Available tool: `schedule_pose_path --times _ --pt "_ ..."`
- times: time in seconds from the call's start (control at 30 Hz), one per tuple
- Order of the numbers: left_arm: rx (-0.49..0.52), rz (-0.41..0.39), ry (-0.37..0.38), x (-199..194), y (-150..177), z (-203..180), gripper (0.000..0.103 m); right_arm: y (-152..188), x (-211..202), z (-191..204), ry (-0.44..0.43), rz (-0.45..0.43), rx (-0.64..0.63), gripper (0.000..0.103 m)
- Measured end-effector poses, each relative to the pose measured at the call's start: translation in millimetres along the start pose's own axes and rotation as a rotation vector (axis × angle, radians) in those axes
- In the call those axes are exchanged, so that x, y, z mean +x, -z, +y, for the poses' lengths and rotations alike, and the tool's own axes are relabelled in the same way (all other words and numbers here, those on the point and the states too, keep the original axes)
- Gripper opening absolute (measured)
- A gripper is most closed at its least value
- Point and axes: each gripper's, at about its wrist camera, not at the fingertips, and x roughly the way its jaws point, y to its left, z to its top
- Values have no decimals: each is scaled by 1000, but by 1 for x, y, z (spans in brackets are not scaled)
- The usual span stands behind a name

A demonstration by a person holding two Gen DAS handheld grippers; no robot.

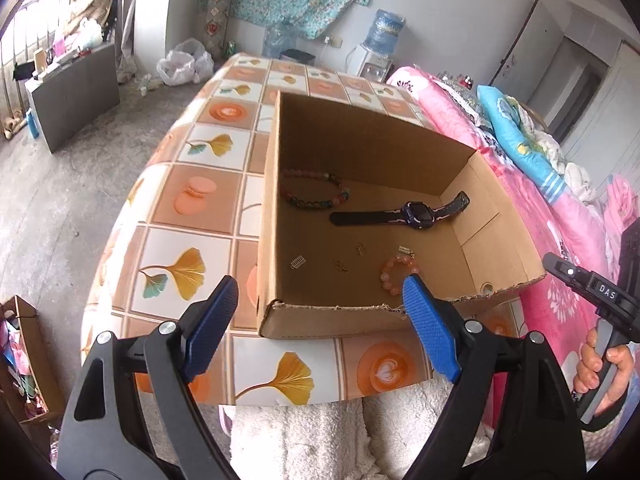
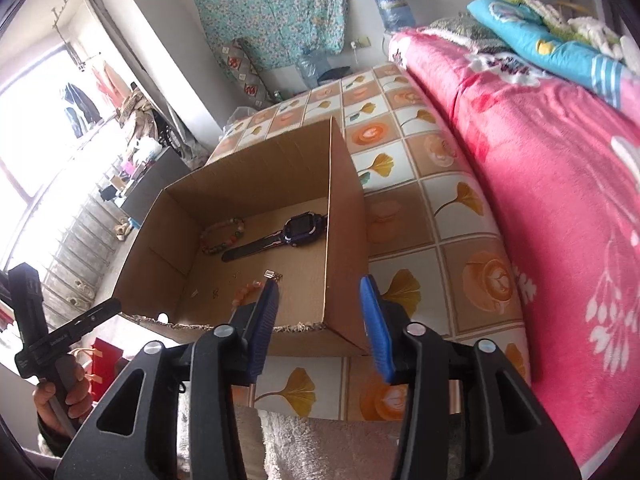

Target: Organize jewelry

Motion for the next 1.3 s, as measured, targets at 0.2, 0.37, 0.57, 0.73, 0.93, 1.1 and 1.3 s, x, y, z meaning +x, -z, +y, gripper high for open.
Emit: schedule_pose_path --times 0.2,0.37,0.57,0.73,0.93,1.1,1.3 --pt "3 -98 -31 -35 10 -9 92 20 -35 30 0 -76 -112 71" --pt "10 -110 -71 -44 16 -21 93 40 -33 64 -19 -45 -211 81" --pt "61 -118 -117 -47 19 -38 94 51 -27 91 -17 -24 -268 89" --pt "148 -194 -290 -51 20 -56 94 52 -29 102 19 -62 -283 93" --pt "241 -212 -360 -50 19 -70 94 51 -38 108 80 -135 -292 97" --pt "275 -182 -368 -46 23 -76 94 53 -46 112 106 -199 -308 97" --pt "186 -133 -279 -42 22 -69 94 52 -39 109 85 -129 -287 97"
